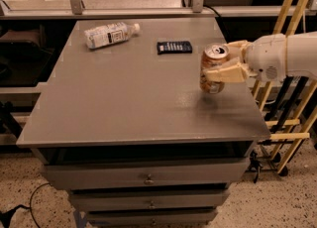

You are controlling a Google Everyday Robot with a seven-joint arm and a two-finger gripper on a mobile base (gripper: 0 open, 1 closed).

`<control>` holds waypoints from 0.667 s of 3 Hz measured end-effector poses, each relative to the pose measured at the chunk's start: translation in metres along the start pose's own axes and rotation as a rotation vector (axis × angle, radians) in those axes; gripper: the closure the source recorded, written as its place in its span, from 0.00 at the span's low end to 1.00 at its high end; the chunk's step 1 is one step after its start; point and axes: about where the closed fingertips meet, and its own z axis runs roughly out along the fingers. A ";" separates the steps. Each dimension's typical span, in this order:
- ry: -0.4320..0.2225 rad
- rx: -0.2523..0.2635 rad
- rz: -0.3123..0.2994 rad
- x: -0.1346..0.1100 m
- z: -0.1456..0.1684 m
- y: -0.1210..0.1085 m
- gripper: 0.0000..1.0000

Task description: Move orange can near rxbar blueberry

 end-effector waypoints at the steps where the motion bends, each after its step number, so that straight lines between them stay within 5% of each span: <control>1: 0.000 0.000 0.000 0.000 0.000 0.000 1.00; 2: -0.016 0.015 0.008 -0.005 0.008 -0.009 1.00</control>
Offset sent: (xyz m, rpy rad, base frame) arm 0.0271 0.0064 0.0078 0.0439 -0.0156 -0.0419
